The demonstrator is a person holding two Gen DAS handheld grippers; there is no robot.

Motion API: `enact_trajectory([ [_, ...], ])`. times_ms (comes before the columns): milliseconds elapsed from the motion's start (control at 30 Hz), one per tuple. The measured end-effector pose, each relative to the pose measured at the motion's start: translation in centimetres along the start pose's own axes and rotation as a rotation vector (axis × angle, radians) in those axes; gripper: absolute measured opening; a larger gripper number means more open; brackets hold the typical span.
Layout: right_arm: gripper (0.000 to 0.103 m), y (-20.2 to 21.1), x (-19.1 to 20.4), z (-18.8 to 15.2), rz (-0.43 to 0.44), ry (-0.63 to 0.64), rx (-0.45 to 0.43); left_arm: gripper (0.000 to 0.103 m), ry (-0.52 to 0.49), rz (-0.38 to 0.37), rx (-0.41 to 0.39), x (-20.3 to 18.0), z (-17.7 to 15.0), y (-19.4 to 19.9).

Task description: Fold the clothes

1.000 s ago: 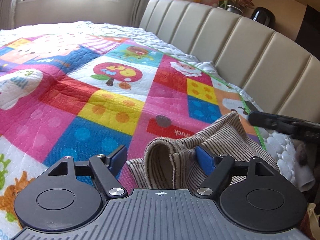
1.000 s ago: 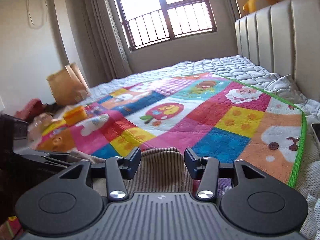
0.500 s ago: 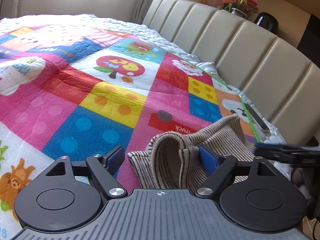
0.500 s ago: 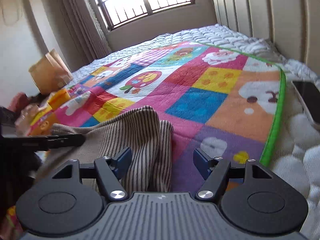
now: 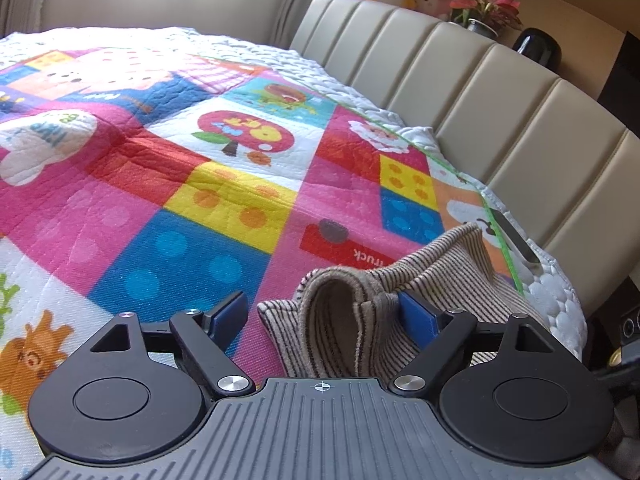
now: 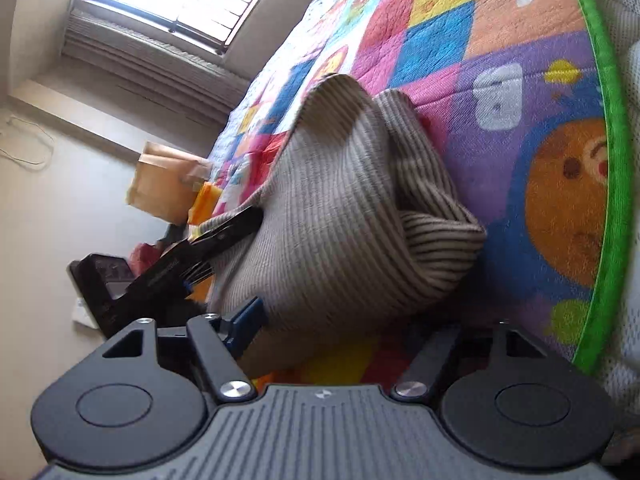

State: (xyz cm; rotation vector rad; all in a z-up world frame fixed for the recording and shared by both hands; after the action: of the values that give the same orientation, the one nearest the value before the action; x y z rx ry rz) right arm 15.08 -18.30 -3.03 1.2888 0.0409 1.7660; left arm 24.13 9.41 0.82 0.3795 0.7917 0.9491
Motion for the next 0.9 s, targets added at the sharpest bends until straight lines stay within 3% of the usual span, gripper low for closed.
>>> enact_trajectory([
  [100, 0.066, 0.0, 0.3, 1.9, -0.064, 0.079, -0.052, 0.089, -0.038, 0.0, -0.011, -0.3, 0.3, 1.1],
  [167, 0.066, -0.1, 0.3, 3.7, -0.127, 0.146, -0.094, 0.095, -0.075, -0.018, -0.028, -0.8, 0.6, 2.0],
  [233, 0.066, -0.6, 0.1, 5.5, -0.177, 0.195, -0.121, 0.096, -0.092, -0.068, -0.037, -1.2, 1.0, 2.8],
  [300, 0.066, -1.4, -0.4, 6.9, -0.203, 0.21, -0.132, 0.098, -0.095, -0.08, -0.009, -1.5, 0.9, 1.7],
  [467, 0.071, -1.8, -0.7, 6.8, -0.205, 0.221, -0.163, 0.098, -0.1, -0.099, 0.071, -1.9, 0.5, -1.4],
  [567, 0.074, -0.7, -1.4, 5.2, -0.162, 0.181, -0.165, 0.101, -0.029, -0.153, 0.113, -0.8, -0.2, -3.5],
  [700, 0.073, 0.0, -1.8, 3.0, -0.087, 0.111, -0.161, 0.102, 0.021, -0.208, 0.095, 0.1, -0.9, -3.7],
  [767, 0.066, -0.1, -1.2, 2.8, -0.09, 0.149, -0.162, 0.102, 0.013, -0.213, 0.09, -0.1, -1.2, -3.3],
  [900, 0.065, -1.2, -0.3, 4.2, -0.115, 0.201, -0.142, 0.102, 0.0, -0.207, 0.077, -0.9, -2.4, -2.3],
])
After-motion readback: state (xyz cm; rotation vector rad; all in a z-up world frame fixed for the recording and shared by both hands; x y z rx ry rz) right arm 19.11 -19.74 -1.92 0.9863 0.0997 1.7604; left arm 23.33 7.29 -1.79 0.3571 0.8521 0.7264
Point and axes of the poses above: each gripper's, at about its wrist camera, not at the fingertips, and y roughly against the way its jaws point, x to its left, z to its top, the point moved 1 cm from there along -y, roughly the way its jaws point, and after that the axes turned 8 degrees about y, right-handed, at the moved point
